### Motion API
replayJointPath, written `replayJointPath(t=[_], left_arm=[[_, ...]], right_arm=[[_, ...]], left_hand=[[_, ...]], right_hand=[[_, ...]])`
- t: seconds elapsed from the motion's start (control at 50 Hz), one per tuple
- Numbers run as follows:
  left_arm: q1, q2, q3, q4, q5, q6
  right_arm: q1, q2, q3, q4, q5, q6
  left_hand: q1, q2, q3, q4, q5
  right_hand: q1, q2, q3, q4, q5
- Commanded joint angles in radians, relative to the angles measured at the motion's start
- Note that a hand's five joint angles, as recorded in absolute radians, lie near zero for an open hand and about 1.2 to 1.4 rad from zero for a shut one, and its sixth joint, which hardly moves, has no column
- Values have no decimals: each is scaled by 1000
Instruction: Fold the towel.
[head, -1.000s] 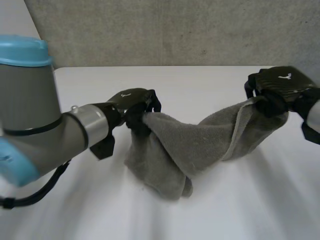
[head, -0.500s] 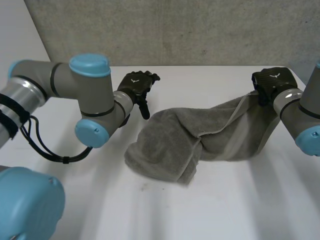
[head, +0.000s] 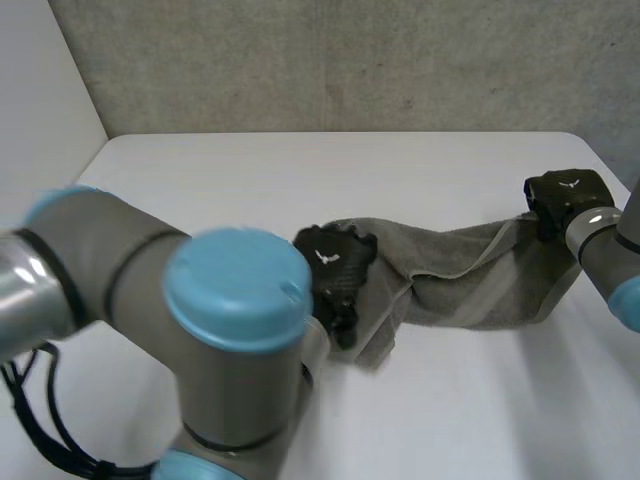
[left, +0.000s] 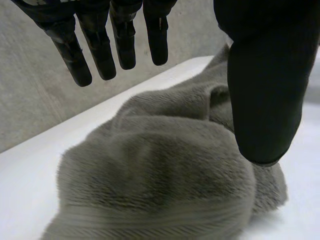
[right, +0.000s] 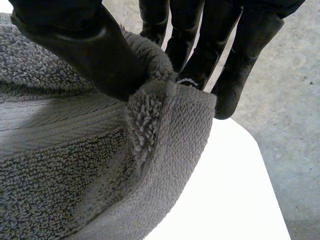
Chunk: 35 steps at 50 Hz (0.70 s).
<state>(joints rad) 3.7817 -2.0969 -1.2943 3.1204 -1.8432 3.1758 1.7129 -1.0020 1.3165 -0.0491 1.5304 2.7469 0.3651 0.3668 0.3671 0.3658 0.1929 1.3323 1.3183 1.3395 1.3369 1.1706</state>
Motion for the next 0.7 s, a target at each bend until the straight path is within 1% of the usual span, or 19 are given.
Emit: replayJointPath(t=[0.02, 0.04, 0.08, 0.12, 0.2, 0.24, 0.32, 0.36, 0.4, 0.42, 0.44, 0.5, 0.52, 0.54, 0.58, 0.6, 0.64, 0.7], left_arm=[[-33, -144, 87, 20, -17, 1], [-33, -169, 102, 20, -17, -2], [-33, -169, 102, 20, -17, -2], [-34, -224, 128, 20, -17, -10], [-34, -246, 133, 20, -17, -19], [-33, -255, 135, 20, -17, -48], [-33, -258, 138, 24, -16, -66], [-33, -259, 141, 30, -16, -69], [-31, -261, 150, 47, -19, -68], [-31, -261, 150, 47, -19, -68], [-30, -261, 151, 56, -21, -68], [-27, -261, 151, 69, -28, -68], [-22, -262, 150, 84, -46, -66], [-22, -262, 150, 84, -47, -66], [-13, -262, 145, 112, -85, -65], [-13, -262, 145, 112, -85, -65], [9, -262, 141, 132, -112, -59], [18, -262, 141, 135, -120, -57]], right_arm=[[2, 3, 18, -1, 1, -1], [2, 3, 18, -1, 1, -1], [2, 8, 18, -1, 1, -1], [2, 8, 18, -1, 1, -1], [2, 16, 18, -1, 1, -1], [2, 23, 18, -1, 1, -12], [4, 33, 18, -1, 2, -27], [4, 36, 18, -1, 2, -32], [7, 37, 18, -1, 2, -32], [7, 37, 18, -1, 2, -32], [7, 39, 20, -1, 2, -32], [8, 42, 20, -1, 2, -32], [8, 42, 20, -1, 2, -32], [8, 42, 20, -1, 2, -32], [8, 42, 20, -1, 2, -32], [8, 42, 20, -1, 2, -33], [8, 43, 20, -1, 2, -33], [10, 43, 20, -1, 2, -36]], left_hand=[[57, 55, 55, 56, 55], [60, 58, 58, 59, 57], [60, 58, 58, 59, 57], [63, 61, 61, 62, 60], [66, 64, 64, 65, 63], [69, 67, 67, 68, 66], [80, 79, 78, 80, 78], [119, 117, 116, 118, 116], [259, 257, 257, 258, 256], [259, 258, 257, 259, 257], [326, 325, 324, 326, 324], [365, 363, 363, 364, 363], [397, 395, 395, 396, 395], [397, 396, 395, 397, 395], [500, 498, 498, 499, 497], [500, 498, 498, 499, 498], [573, 572, 571, 573, 571], [597, 595, 595, 596, 595]], right_hand=[[64, 78, 57, 59, 51], [64, 78, 57, 59, 51], [64, 78, 57, 59, 51], [64, 78, 57, 59, 51], [64, 78, 57, 59, 51], [64, 78, 57, 59, 51], [64, 78, 57, 59, 51], [64, 78, 57, 59, 51], [64, 78, 57, 59, 51], [64, 78, 57, 59, 51], [64, 78, 57, 59, 51], [64, 78, 57, 59, 51], [64, 78, 57, 59, 51], [64, 78, 57, 59, 51], [64, 78, 57, 59, 51], [64, 78, 57, 59, 51], [64, 78, 57, 59, 51], [64, 78, 57, 59, 51]])
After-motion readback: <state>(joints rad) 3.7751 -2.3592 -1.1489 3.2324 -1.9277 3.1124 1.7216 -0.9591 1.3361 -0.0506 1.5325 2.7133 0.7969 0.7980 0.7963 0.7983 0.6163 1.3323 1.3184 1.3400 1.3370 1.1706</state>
